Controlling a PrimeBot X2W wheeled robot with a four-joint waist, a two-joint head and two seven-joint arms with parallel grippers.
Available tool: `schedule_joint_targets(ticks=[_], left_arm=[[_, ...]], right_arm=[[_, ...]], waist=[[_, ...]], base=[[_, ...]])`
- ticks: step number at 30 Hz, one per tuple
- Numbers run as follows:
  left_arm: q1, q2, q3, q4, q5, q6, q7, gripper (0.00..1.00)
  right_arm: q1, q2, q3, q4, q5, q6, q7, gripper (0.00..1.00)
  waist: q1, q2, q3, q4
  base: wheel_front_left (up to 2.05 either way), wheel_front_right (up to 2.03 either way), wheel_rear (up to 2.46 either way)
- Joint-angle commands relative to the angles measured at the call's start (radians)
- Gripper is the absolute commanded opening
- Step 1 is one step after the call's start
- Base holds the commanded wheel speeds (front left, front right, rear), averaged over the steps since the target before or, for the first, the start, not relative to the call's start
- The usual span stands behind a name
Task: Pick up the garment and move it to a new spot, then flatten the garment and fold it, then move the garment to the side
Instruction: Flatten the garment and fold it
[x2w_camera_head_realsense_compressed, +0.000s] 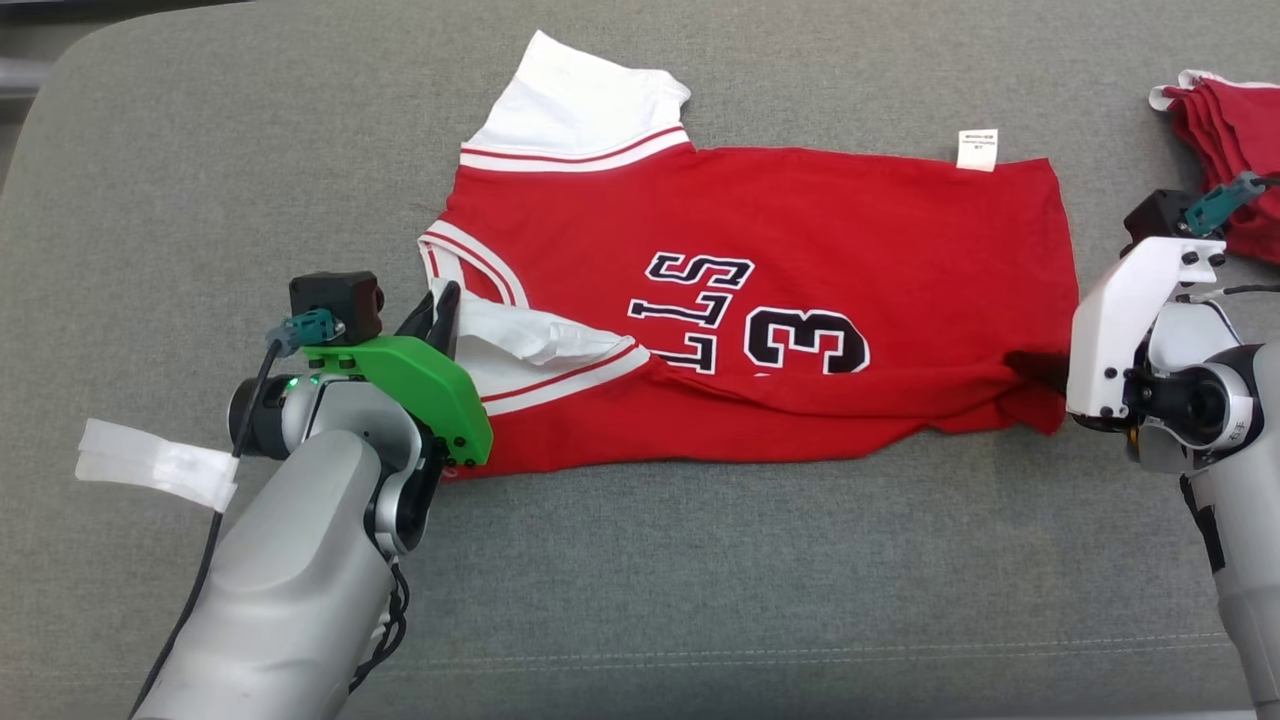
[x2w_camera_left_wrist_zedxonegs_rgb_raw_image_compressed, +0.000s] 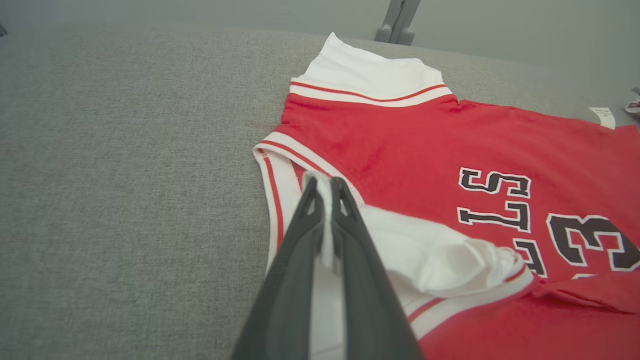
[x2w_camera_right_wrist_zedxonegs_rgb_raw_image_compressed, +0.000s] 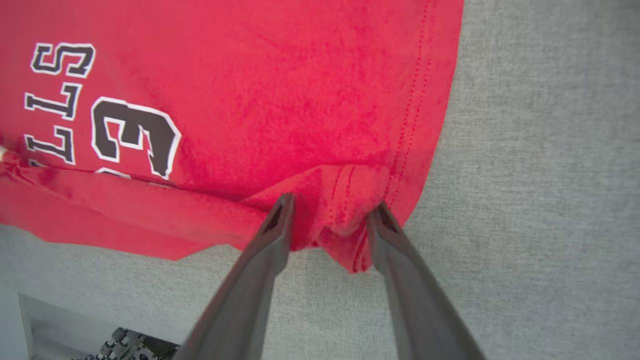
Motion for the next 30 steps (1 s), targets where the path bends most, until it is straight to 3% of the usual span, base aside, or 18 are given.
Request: schedule_joint_targets(ticks=[1, 2, 17, 25, 30], left_arm=[[-0.02, -0.005, 0.001, 0.01, 0.004, -0.006, -0.006, 0.89], [-0.024, -0.006, 0.0, 0.021, 0.004, -0.007, -0.008, 1.0], [0.011, 0.008, 0.014, 0.069, -0.026, -0.033, -0.062, 1.0], [0.111, 0.035, 0.025, -0.033, -0.046, -0.017, -0.1, 1.0], [0.206, 0.048, 0.031, -0.14, -0.052, 0.017, -0.123, 1.0]], right_arm=[[-0.016, -0.003, 0.0, 0.007, 0.001, 0.0, -0.01, 1.0], [-0.019, -0.003, 0.001, 0.013, 0.002, 0.0, -0.016, 1.0], [-0.012, -0.046, -0.027, -0.029, 0.034, 0.0, -0.069, 1.0], [0.044, -0.079, -0.075, -0.129, 0.056, 0.0, -0.197, 1.0], [0.116, -0.07, -0.117, -0.181, 0.066, 0.0, -0.322, 1.0]], waist=[[0.0, -0.0001, -0.002, -0.002], [0.0, -0.0001, -0.003, -0.002], [0.0, -0.0001, -0.043, -0.012], [0.0, -0.0001, -0.06, -0.016], [0.0, -0.0001, -0.066, -0.017]], base=[[0.0, 0.0, 0.0], [0.0, 0.0, 0.0], [0.0, 0.0, 0.0], [0.0, 0.0, 0.0], [0.0, 0.0, 0.0]])
